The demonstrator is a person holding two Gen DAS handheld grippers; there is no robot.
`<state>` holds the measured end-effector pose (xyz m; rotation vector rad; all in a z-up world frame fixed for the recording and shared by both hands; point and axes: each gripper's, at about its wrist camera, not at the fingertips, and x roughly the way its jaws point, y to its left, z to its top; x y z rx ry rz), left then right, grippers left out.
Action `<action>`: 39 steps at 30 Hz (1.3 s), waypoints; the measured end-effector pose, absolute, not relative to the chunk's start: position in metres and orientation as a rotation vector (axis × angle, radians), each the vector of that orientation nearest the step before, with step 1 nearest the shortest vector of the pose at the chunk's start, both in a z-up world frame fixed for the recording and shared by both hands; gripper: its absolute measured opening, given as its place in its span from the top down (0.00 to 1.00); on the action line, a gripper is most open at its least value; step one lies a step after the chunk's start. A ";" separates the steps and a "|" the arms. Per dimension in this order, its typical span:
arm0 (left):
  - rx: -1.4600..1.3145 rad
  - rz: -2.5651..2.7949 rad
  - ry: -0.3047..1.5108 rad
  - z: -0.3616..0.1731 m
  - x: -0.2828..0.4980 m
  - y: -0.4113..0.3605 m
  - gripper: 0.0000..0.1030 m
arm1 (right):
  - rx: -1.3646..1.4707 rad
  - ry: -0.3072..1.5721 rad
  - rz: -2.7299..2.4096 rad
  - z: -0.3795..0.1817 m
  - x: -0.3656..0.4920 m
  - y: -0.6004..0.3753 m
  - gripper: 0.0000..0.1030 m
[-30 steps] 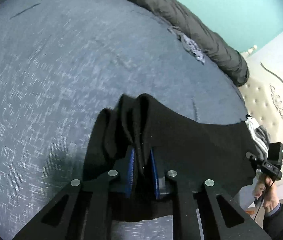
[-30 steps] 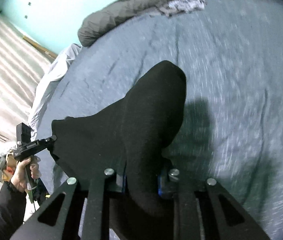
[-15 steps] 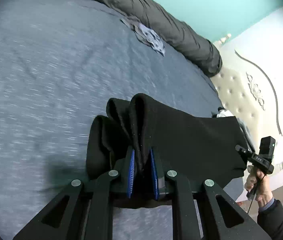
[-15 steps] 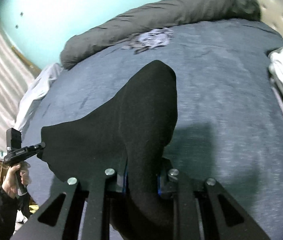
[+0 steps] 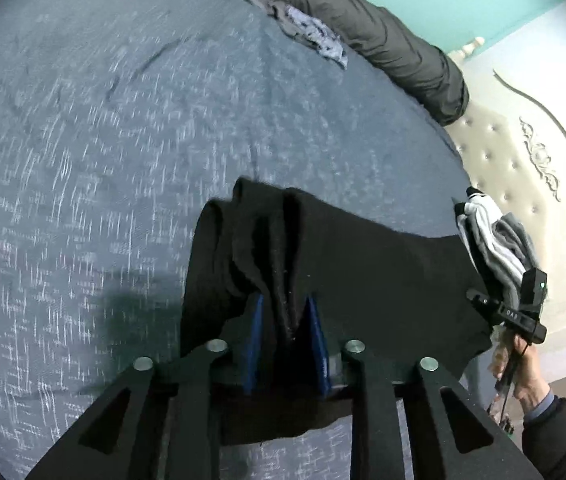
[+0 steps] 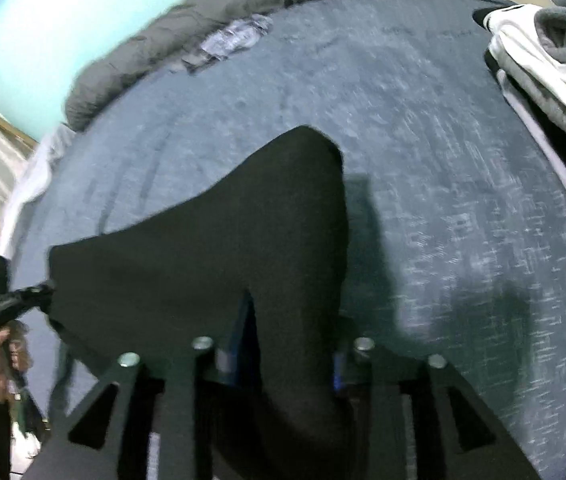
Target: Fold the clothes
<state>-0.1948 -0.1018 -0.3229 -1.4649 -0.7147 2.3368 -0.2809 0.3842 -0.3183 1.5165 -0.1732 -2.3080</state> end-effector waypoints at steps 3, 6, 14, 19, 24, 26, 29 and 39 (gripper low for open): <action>-1.444 2.380 -0.707 -0.322 -0.187 -0.108 0.51 | 1.513 -0.111 -2.421 -0.305 -0.278 0.391 0.46; -1.415 2.435 -0.726 -0.319 -0.178 -0.115 0.50 | 1.438 -0.192 -2.408 -0.283 -0.268 0.389 0.46; -1.310 2.556 -0.768 -0.316 -0.143 -0.119 0.49 | 1.357 -0.232 -2.186 -0.282 -0.229 0.291 0.71; -1.279 2.564 -0.777 -0.320 -0.130 -0.117 0.48 | 1.385 -0.264 -2.174 -0.311 -0.224 0.242 0.84; -1.280 2.558 -0.770 -0.330 -0.127 -0.114 0.48 | 1.447 -0.237 -2.201 -0.341 -0.222 0.216 0.85; -1.269 2.566 -0.754 -0.330 -0.125 -0.113 0.48 | 1.479 -0.206 -2.218 -0.353 -0.219 0.209 0.86; -1.269 2.575 -0.746 -0.333 -0.121 -0.115 0.48 | 1.451 -0.127 -2.254 -0.370 -0.208 0.203 0.86; -1.241 2.600 -0.764 -0.330 -0.115 -0.123 0.48 | 1.408 -0.232 -2.333 -0.352 -0.184 0.214 0.87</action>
